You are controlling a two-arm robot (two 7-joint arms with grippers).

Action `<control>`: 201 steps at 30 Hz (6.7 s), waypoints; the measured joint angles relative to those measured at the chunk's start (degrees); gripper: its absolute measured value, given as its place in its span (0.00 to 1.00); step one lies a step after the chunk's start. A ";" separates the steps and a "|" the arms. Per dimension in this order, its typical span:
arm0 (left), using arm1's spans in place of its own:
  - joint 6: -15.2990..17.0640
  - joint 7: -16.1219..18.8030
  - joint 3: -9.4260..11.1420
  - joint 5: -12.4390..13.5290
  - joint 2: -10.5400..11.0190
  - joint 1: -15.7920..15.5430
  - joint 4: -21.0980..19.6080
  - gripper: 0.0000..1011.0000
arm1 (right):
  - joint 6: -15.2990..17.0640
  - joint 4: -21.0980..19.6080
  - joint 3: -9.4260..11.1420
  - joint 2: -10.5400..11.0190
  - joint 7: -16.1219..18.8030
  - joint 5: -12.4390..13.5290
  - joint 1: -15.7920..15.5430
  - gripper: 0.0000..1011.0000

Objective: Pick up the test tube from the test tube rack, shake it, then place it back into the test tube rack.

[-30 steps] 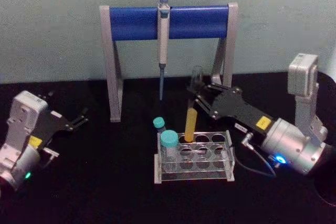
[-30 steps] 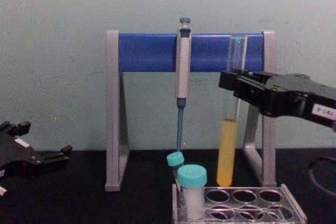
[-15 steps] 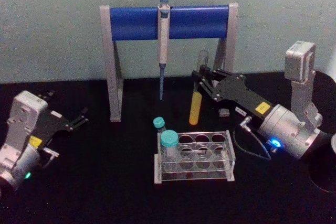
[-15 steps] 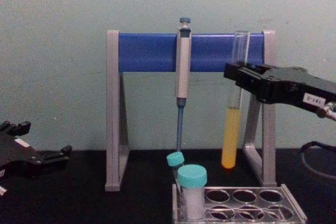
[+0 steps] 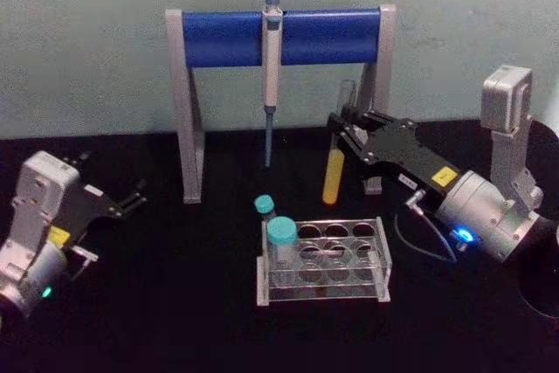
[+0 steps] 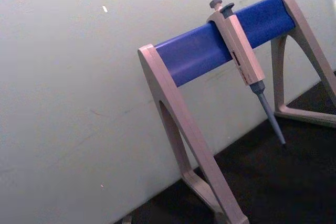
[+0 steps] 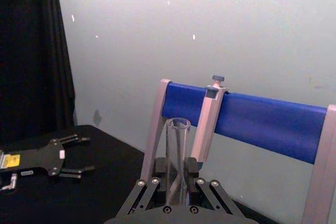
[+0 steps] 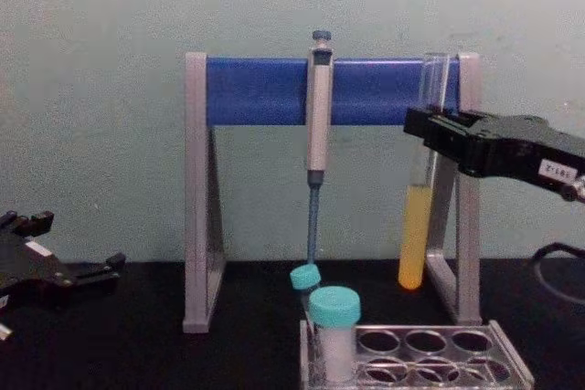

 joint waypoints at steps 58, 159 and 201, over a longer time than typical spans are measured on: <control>0.00 0.00 0.00 0.00 0.00 0.00 0.00 0.99 | -0.56 0.50 -0.30 -0.17 -0.07 -0.46 0.22 0.23; 0.00 0.00 0.00 0.00 0.00 0.00 0.00 0.99 | -2.75 -1.66 -3.78 5.82 9.88 6.30 -2.87 0.23; 0.00 0.00 0.00 0.00 0.00 0.00 0.00 0.99 | -2.95 4.57 -5.95 2.86 8.94 4.00 -1.97 0.23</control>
